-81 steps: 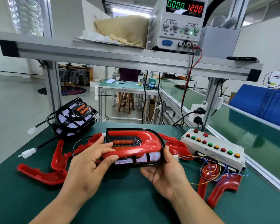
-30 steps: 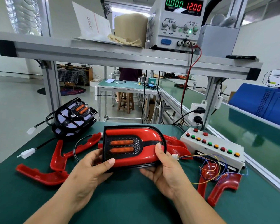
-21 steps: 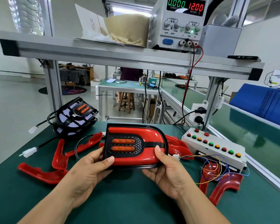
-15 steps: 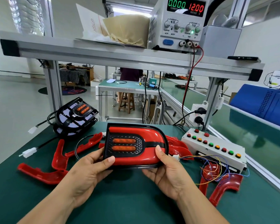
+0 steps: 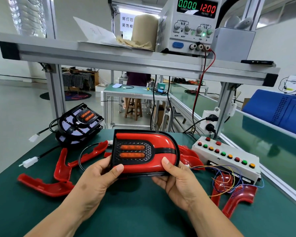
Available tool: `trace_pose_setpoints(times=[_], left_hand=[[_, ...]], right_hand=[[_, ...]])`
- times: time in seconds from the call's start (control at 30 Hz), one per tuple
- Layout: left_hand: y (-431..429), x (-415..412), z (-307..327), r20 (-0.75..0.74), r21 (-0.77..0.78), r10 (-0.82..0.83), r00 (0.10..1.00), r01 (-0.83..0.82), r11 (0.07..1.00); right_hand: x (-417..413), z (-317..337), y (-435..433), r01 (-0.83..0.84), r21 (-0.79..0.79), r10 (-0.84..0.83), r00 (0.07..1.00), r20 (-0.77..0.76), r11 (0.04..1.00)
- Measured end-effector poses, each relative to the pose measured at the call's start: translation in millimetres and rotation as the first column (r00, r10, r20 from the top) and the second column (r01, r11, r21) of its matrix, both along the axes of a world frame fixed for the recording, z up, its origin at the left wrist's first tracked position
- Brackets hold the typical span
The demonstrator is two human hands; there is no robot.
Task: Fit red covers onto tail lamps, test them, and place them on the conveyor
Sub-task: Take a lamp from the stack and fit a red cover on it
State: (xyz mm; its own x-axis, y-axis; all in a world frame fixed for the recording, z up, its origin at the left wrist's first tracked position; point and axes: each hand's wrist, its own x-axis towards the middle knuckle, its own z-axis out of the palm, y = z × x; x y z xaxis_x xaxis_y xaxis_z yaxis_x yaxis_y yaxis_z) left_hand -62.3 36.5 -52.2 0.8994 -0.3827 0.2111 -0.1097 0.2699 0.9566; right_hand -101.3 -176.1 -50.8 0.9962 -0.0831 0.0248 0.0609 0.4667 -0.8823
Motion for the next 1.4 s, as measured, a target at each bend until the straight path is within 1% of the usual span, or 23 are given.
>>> trace_pose_setpoints(times=[0.1,0.17,0.43,0.57,0.73,0.87,1.1,1.2,1.27,1.33,1.4], left_hand=[[-3,1,1,0.046,0.014,-0.021,0.999,0.02,1.0],[-4,2,0,0.037,0.006,-0.023,0.999,0.023,1.0],[2,1,-4,-0.122,-0.021,-0.043,0.992,0.04,0.999],[3,1,-4,-0.18,-0.06,-0.05,0.982,0.04,0.997],[1,-1,-10,-0.213,-0.088,-0.094,0.972,0.077,0.993],[-2,-2,-12,-0.187,-0.102,-0.082,0.979,0.064,0.993],[-10,3,-7,-0.101,-0.124,-0.042,0.994,0.03,0.992],[-11,5,-6,-0.077,-0.095,-0.064,0.995,0.056,0.994],[-9,5,-6,-0.078,-0.087,-0.085,0.993,0.078,0.993],[-7,5,-7,-0.081,-0.068,-0.118,0.99,0.112,0.991],[-8,2,-10,-0.081,-0.028,-0.158,0.984,0.157,0.987]], right_hand=[[1,4,-1,0.031,-0.013,-0.031,0.999,0.014,0.999],[0,5,-1,0.034,-0.007,-0.034,0.999,0.014,0.999],[-4,5,0,-0.034,0.061,0.037,0.999,-0.036,0.998],[-5,5,0,-0.038,0.033,0.04,0.998,-0.049,0.999],[-4,3,4,-0.037,-0.018,0.037,0.999,-0.003,0.999],[-4,2,10,-0.034,-0.051,0.036,0.999,0.04,0.998],[-2,6,13,0.036,-0.091,-0.026,0.995,0.1,0.995],[-4,7,5,-0.006,-0.082,0.011,0.998,0.067,0.997],[-7,12,1,-0.035,-0.116,0.035,0.999,0.001,0.993],[-8,16,-1,0.013,-0.161,-0.018,0.999,-0.034,0.987],[-6,17,-2,0.109,-0.144,-0.11,0.994,0.0,0.984]])
